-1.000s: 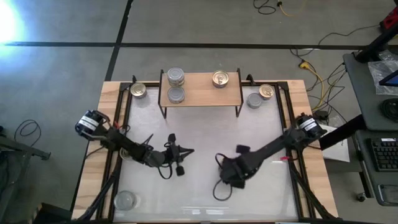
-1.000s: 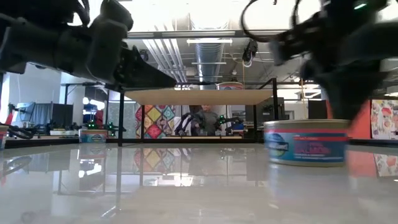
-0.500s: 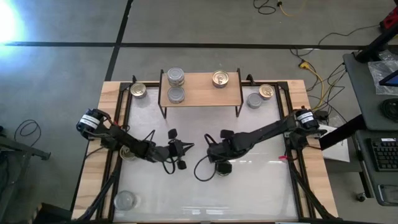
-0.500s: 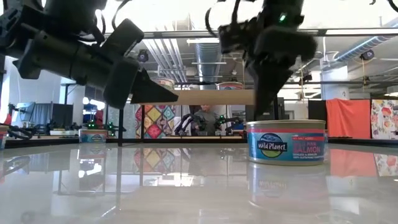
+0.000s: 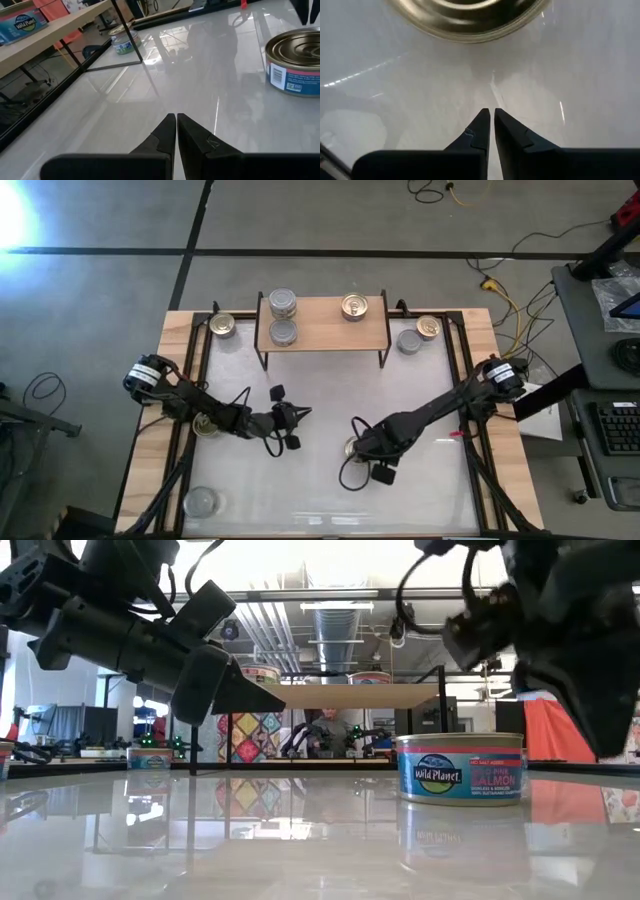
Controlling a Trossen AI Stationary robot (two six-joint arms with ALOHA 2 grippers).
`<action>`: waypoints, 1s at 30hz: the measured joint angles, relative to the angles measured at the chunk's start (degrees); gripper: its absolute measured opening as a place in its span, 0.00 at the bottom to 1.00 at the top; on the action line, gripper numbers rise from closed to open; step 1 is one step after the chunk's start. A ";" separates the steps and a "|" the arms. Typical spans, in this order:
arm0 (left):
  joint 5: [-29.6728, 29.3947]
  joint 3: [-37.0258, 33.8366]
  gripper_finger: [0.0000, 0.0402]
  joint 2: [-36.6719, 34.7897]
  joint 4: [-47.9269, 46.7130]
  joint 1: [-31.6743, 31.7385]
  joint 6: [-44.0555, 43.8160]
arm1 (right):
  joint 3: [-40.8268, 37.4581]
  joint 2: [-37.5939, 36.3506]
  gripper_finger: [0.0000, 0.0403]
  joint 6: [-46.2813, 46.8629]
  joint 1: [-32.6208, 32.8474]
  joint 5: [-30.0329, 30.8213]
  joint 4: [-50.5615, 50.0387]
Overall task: Stack canned seafood by type on shelf
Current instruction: Put the blue tuna can on the shelf
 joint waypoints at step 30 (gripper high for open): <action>10.82 0.07 0.00 -0.02 1.63 -0.24 -12.33 | 1.40 -1.74 0.04 -2.44 5.62 44.00 1.52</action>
